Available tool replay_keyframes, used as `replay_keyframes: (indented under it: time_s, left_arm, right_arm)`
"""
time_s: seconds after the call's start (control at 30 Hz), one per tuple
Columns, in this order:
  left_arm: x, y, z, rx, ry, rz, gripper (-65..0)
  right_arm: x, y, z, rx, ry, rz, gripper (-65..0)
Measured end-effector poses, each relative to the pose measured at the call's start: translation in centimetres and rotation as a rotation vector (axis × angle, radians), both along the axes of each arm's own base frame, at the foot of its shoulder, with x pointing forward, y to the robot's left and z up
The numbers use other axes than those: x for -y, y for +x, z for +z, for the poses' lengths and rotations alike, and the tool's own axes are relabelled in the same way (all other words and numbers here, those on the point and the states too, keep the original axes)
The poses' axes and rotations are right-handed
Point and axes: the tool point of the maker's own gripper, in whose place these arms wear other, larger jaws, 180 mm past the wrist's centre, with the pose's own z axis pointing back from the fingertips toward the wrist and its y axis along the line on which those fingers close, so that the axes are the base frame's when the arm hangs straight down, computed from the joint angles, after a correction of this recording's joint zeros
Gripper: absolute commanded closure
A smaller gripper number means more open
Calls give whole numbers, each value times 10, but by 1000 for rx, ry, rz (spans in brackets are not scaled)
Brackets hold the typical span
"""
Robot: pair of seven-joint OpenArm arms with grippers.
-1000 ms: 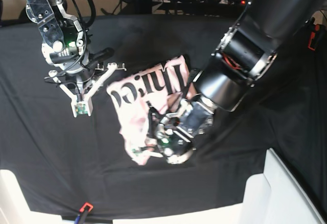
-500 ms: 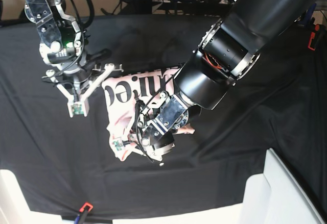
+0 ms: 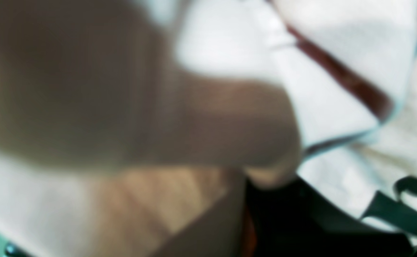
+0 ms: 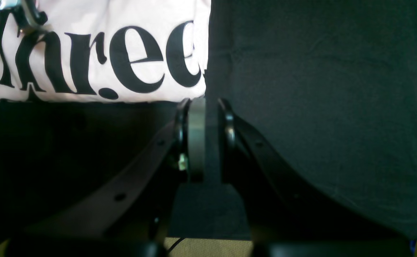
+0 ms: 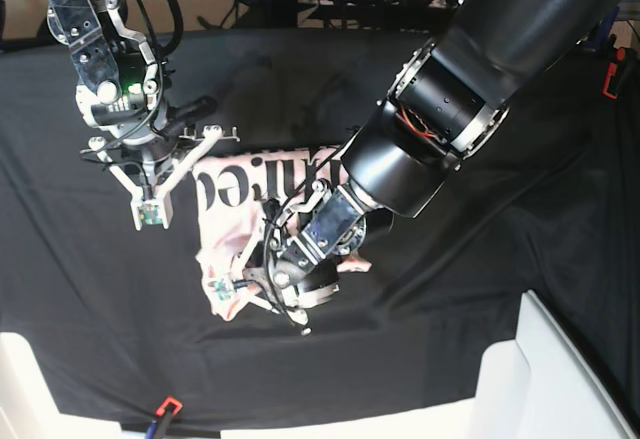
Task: Fold the T-shirt properly
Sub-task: 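Press the shirt's edge with the left gripper and release it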
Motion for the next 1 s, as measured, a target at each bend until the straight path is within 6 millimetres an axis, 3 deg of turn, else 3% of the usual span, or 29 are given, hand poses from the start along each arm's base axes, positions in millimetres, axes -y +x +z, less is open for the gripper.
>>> replay_keyframes:
  time_s: [0.17,0.23,0.27,0.47,0.57,0.6,0.7,0.8,0.93,1.0]
  left_arm:
    - [-4,1,-4,61,59,-64,0]
    - [-5,-2,-7,58,67,-68,-44]
    - [-5,-2,-7,58,68,-68,-86]
    - [-6,5,-1,78,72,-68,-497]
    - [-5,6,1,82,69,-70,-632]
    - [-3,8,4,88,64,-70,-650]
    - [3,19,22,133,46,-74,-650]
    - [6,38,56,188,-55,8,-650]
    - [-34,64,104,263,-99,213,-635]
    - [-55,61,116,294,-79,297,-509]
  right_arm:
    - [-3,0,0,0,5,3,-58]
    - [-3,-1,0,-2,7,4,-58]
    - [-3,-1,0,-1,5,3,-58]
    - [-3,-5,-3,-11,6,4,-58]
    - [-3,-6,-5,-19,4,3,-58]
    - [-2,-6,-7,-22,0,1,-58]
    - [1,-11,-16,-53,-10,-4,-58]
    - [0,-11,-16,-52,-8,-3,-58]
    - [0,-11,-16,-51,-7,-3,-58]
    - [-1,-10,-15,-50,-5,-2,-58]
